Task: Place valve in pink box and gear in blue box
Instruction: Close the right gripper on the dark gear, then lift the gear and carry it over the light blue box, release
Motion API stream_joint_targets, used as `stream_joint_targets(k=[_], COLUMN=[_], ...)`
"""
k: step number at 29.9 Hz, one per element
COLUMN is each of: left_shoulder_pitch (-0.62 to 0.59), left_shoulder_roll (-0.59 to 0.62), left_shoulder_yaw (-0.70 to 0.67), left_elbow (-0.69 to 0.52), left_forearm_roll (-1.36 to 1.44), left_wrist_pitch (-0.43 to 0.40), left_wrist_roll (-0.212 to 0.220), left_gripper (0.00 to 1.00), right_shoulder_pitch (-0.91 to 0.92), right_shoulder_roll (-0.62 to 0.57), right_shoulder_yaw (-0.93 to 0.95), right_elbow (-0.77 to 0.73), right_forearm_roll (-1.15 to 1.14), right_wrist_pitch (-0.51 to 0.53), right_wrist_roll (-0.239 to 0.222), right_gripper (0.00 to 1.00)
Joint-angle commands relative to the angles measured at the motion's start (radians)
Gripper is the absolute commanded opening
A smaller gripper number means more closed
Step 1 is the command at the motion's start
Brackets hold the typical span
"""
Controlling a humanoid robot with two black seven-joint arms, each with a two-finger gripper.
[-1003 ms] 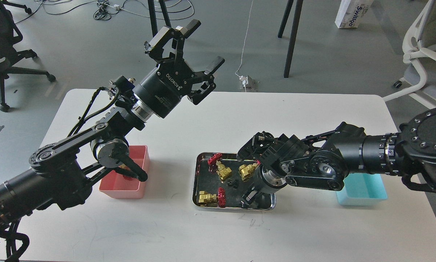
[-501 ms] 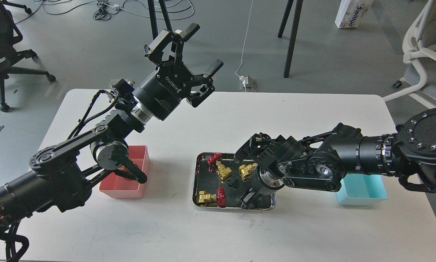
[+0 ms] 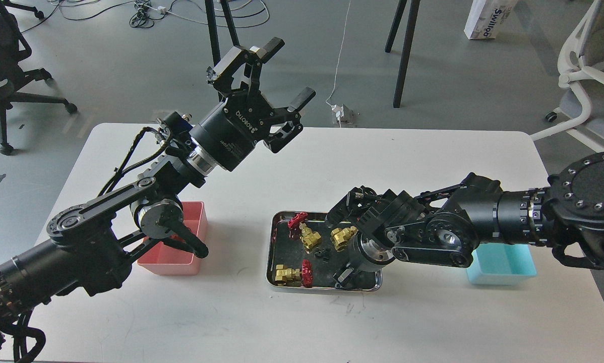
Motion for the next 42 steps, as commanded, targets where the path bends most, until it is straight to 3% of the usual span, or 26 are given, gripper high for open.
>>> stream_joint_targets(k=[1,8,11,17,21,25,28,34,38,42], left_shoulder_pitch=[0.001,0.001,0.001,0.011,0.010,0.011,0.011,0.011,0.011,0.011], left_shoulder_roll=[0.000,0.000,-0.002,-0.002,-0.012,-0.021,-0.025,-0.048,-0.048,-0.049], left_shoulder_yaw=[0.000,0.000,0.000,-0.001,-0.008,-0.006,-0.003,0.002,0.003,0.003], left_elbow=[0.000,0.000,0.000,0.000,0.000,0.000,0.000,0.005,0.006,0.018], left_forearm_roll=[0.000,0.000,0.000,0.000,0.000,0.000,0.000,0.001,0.001,0.000], left_wrist_pitch=[-0.001,-0.001,-0.001,-0.001,-0.001,-0.001,-0.001,0.000,0.000,0.000], left_wrist_roll=[0.000,0.000,0.000,0.000,0.000,0.000,0.000,0.000,0.000,0.000], left_gripper=[0.94,0.94,0.94,0.94,0.94,0.94,0.94,0.94,0.94,0.94], right_shoulder_pitch=[0.000,0.030,0.064,0.104,0.097,0.055,0.015,-0.066,-0.077,-0.077], right_shoulder_roll=[0.000,-0.020,-0.110,-0.424,-0.659,-0.817,-0.873,-0.870,-0.859,-0.855], right_shoulder_yaw=[0.001,0.018,0.064,0.230,0.233,0.228,0.231,0.236,0.239,0.248], right_elbow=[0.000,0.014,0.023,0.133,0.196,0.196,0.196,0.198,0.196,0.195], right_forearm_roll=[0.000,0.014,0.015,0.015,0.002,-0.006,-0.006,-0.026,-0.026,-0.015], right_wrist_pitch=[0.000,0.000,0.000,0.000,0.000,0.000,0.000,0.000,0.000,0.000], right_wrist_roll=[0.000,0.000,0.001,0.003,0.004,0.004,0.003,-0.002,-0.003,-0.003], right_gripper=[0.14,0.07,0.07,0.06,0.06,0.06,0.06,0.07,0.18,0.52])
